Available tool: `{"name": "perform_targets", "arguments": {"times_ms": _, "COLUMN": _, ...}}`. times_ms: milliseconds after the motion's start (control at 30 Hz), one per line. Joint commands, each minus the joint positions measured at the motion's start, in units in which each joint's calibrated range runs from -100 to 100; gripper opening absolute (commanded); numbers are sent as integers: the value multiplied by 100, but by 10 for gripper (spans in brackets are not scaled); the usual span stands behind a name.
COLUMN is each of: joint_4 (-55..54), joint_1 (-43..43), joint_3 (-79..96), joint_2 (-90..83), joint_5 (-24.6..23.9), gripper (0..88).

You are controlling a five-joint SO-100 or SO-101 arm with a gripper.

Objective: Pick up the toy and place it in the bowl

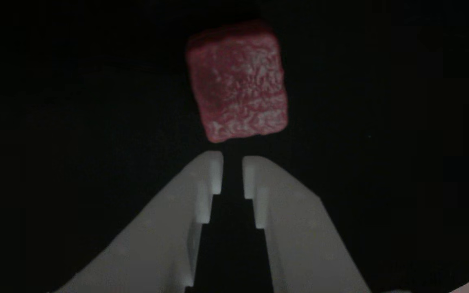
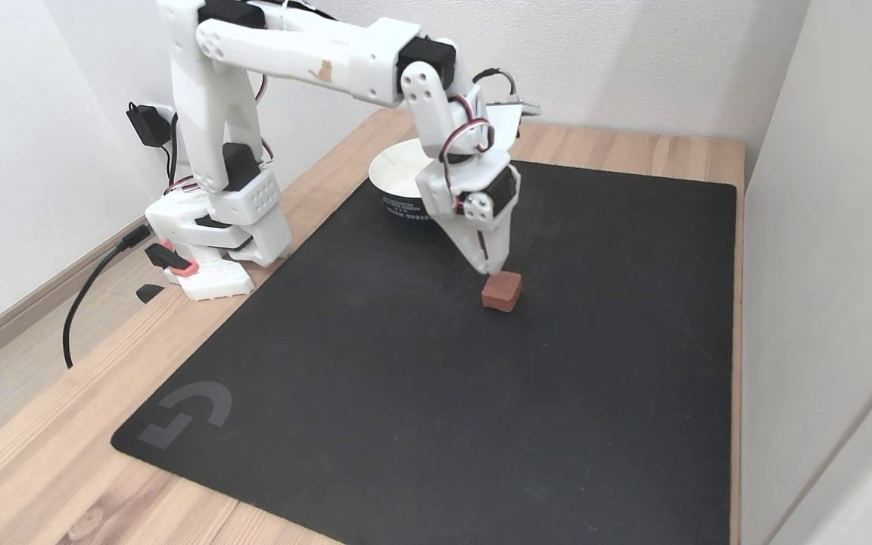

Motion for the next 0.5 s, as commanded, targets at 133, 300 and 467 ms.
{"name": "perform_targets", "arguments": {"times_ms": 133, "joint_4": 41, "joint_1": -2, "joint_3": -232, "joint_2": -11, "joint_5": 126, "gripper": 23}}
{"name": "perform_targets", "arguments": {"times_ms": 300, "joint_4": 41, "joint_1": -2, "joint_3": -223, "joint_2": -11, "joint_5": 256, "gripper": 25}}
{"name": "perform_targets", "arguments": {"times_ms": 467, "joint_4": 41, "joint_1": -2, "joint_3": -205, "joint_2": -11, "joint_5": 261, "gripper": 28}}
